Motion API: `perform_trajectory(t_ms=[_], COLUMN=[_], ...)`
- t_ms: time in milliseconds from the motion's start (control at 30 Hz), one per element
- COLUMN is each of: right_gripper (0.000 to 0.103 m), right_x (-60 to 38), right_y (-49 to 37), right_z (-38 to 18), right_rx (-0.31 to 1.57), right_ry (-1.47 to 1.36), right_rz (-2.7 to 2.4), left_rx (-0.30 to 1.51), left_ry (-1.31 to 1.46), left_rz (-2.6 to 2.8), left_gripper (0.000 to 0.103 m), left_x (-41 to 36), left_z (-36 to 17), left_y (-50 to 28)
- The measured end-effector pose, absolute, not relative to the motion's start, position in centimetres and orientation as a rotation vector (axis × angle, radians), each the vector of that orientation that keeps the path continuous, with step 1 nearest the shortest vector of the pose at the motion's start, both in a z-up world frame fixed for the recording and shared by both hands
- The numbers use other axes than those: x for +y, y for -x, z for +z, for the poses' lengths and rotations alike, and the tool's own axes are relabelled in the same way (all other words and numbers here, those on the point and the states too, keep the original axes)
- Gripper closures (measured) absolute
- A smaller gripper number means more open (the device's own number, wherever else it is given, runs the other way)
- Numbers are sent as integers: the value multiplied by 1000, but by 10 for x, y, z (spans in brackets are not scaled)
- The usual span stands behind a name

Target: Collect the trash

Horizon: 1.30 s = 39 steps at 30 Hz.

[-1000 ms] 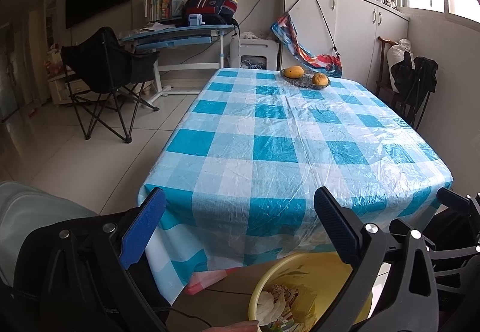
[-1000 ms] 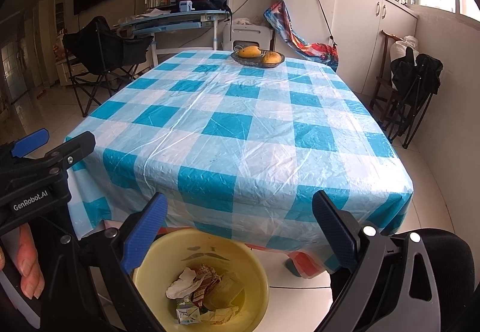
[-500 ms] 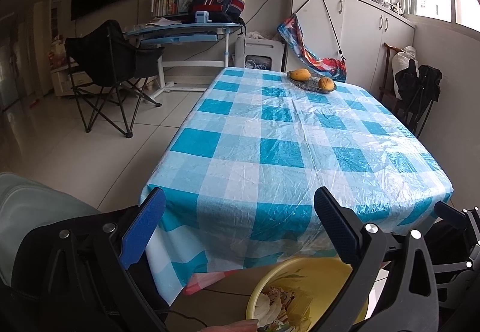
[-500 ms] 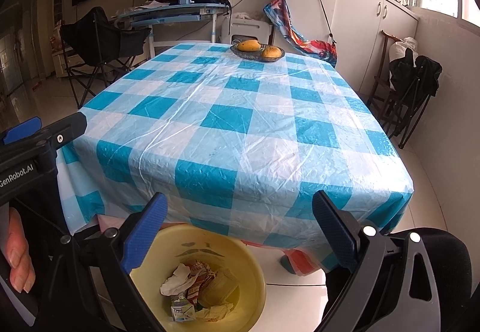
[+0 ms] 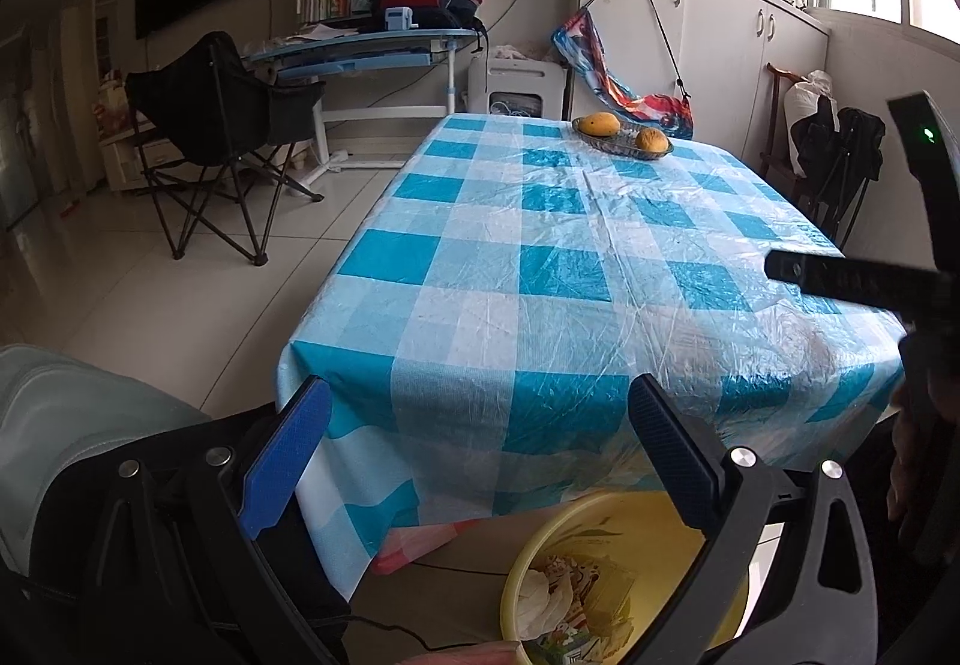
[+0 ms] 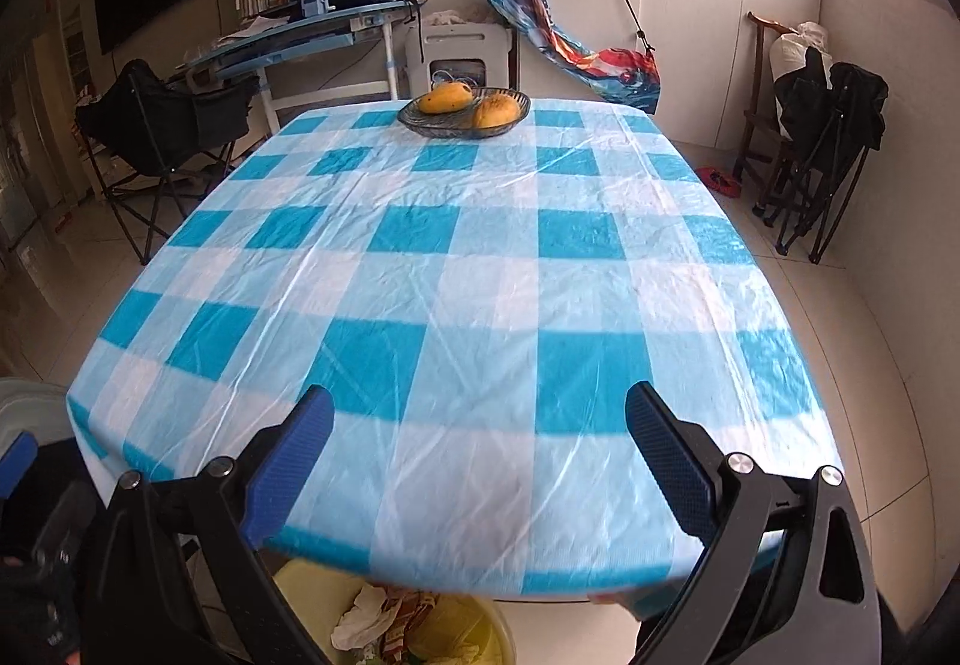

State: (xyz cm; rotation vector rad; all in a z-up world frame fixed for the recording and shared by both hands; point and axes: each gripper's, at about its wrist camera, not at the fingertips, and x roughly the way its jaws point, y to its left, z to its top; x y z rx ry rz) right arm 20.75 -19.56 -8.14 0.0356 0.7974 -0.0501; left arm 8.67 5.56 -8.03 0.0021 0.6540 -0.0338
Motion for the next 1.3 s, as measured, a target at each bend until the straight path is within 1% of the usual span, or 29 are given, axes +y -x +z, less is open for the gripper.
perform_trajectory(t_ms=[233,367,567,733,800,967,1000,1300], right_gripper=[9,9,9,9,7,7,6,6], right_x=[-211,-214,-204,-198,-198,-208,-214,-209], right_y=[-290,-319,-349,-359,-364,-368,-368,-368], right_z=[-80,-86,-100,-104,-106,-109,-109,-108], right_rx=[895,932,953,932,930,959,963,964], right_ry=[-39,-43,56,87,86,-3,-43,-24], right_rz=[-100,-106,-117,-107,-112,-83,-64,-67], left_rx=[647,652,666,681,688,708,713,733], left_ry=[-22,-24,-21,-3,7,25,26,15], left_rz=[-37,-35,-39,-46,-49,-53,-52,-44], left_gripper=[7,7,7,7,7,7,7,7], left_x=[55,54,55,57,58,58,58,55], left_z=[-80,-80,-80,-81,-82,-85,-86,-95], left_y=[-87,-88,-94,-100,-102,-107,-108,-107])
